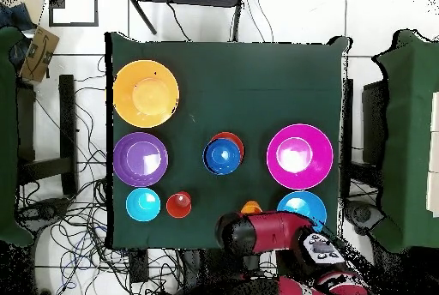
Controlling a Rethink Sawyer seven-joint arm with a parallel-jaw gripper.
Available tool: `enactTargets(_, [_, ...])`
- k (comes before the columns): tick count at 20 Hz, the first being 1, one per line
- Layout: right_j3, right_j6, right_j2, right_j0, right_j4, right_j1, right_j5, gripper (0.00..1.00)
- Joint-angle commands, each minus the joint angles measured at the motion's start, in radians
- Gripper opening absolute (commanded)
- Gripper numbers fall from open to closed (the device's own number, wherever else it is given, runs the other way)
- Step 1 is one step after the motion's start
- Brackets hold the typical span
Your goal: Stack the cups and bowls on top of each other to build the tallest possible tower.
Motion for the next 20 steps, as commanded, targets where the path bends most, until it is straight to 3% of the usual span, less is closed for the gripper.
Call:
enactTargets(1, [0.018,0.107,0.047,0.011,-0.06,0.061,-0.208,1.0])
enactTargets(4, [0.013,0.11,0.034,0.018,-0.075,0.074,-0.272,1.0])
enactTargets(12, [0.009,0.097,0.018,0.027,-0.066,0.091,-0.317,1.0])
enactTargets(20, [-0.019,0.101,-0.039,0.084,-0.031,0.084,-0.277,1.0])
